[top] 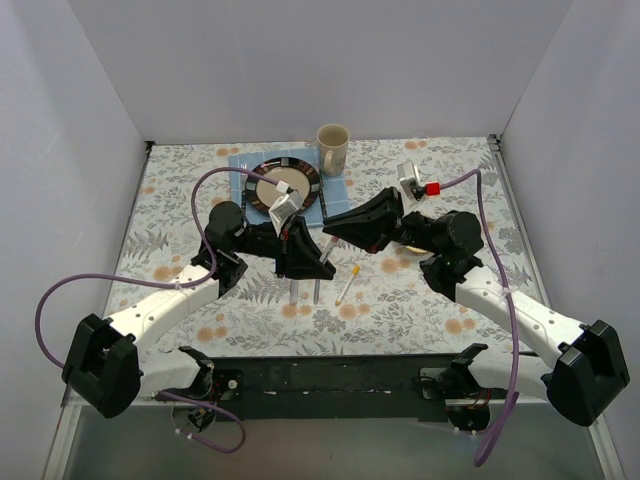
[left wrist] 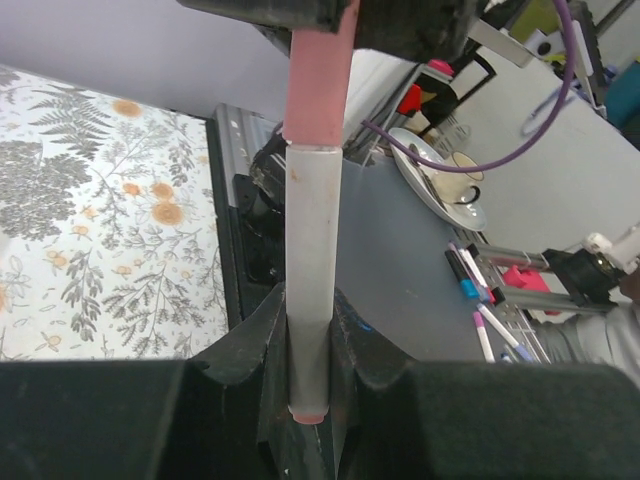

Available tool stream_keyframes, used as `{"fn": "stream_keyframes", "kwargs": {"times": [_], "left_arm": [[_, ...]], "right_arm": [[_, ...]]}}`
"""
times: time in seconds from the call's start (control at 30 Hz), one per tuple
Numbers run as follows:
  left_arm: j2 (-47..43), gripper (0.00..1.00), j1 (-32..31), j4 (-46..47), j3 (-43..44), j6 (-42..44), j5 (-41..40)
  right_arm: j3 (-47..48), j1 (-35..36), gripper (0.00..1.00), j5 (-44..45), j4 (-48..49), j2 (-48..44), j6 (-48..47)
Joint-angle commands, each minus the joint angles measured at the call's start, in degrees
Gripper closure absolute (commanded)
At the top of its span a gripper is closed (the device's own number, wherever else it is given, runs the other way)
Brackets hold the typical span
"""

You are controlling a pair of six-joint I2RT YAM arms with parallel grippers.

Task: Insert the pens into the pen caps

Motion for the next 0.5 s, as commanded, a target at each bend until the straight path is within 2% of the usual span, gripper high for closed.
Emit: {"fn": "stream_keyframes", "kwargs": {"times": [0.0,0.13,0.3,0.47], "left_arm": [[-0.1,1.0,0.5,9.6,8.1,-1.9,-4.6],[-0.5,1.0,0.5,11.3,6.8,-0.1,-4.9],[-1.1,1.0,0.5,11.1,5.4,3.6,-9.7],[0.0,1.0,0.5,7.7,7.4,7.0,-14.8]], "right_arm": [[-5.0,2.5,0.99,-17.8,-2.1,2.6,4.7],[-5.3,2.5,0.99,-17.7,-3.2,3.1,6.5],[-9.4,3.1,0.99,-13.9,8.2,5.1,15.3],[-10.7,5.8,0.99,-7.7,5.8,5.8,13.2]]}}
